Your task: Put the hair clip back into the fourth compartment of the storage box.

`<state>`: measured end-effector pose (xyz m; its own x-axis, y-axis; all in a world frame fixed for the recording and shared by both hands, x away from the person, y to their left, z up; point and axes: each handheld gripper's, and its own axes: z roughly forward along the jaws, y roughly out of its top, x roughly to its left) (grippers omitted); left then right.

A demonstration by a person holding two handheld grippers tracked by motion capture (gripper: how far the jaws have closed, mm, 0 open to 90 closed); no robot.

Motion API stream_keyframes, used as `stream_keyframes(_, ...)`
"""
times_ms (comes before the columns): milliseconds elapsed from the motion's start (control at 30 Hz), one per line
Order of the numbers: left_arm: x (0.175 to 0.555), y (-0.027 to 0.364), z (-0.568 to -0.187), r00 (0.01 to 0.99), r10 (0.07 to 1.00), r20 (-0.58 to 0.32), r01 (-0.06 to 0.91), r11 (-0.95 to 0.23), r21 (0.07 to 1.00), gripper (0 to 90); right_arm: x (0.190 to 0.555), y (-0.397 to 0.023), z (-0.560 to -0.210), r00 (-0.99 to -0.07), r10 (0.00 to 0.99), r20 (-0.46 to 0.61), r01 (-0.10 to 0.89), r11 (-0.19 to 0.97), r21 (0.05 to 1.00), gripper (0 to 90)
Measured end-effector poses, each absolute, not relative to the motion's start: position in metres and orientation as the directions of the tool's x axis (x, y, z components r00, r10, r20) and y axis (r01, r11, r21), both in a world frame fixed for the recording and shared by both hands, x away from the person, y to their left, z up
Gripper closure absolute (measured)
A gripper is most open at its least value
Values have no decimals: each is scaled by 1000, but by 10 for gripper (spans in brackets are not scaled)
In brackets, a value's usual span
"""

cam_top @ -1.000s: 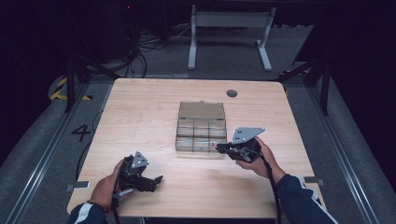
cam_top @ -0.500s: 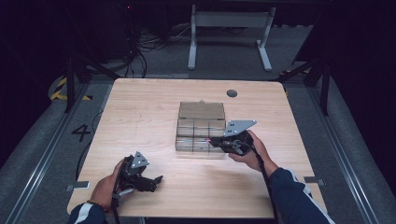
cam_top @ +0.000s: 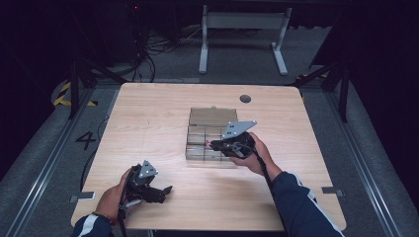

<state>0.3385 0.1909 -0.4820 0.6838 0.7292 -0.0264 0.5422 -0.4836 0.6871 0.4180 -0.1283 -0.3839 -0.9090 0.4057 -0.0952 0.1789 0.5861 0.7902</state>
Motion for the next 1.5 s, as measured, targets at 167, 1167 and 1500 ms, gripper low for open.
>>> stream_keyframes(167, 338, 191, -482, 684, 729, -26, 542, -484, 687, 0, 423, -118, -385, -912, 400, -90, 185, 599, 779, 846)
stream_keyframes(1167, 338, 191, -482, 683, 730, -28, 543, -481, 688, 0, 453, -67, -412, -913, 398, -91, 229, 683, 694, 845)
stream_keyframes(1500, 339, 191, -482, 683, 730, -26, 541, -483, 688, 0, 458, -59, -422, -907, 410, -91, 253, 705, 662, 844)
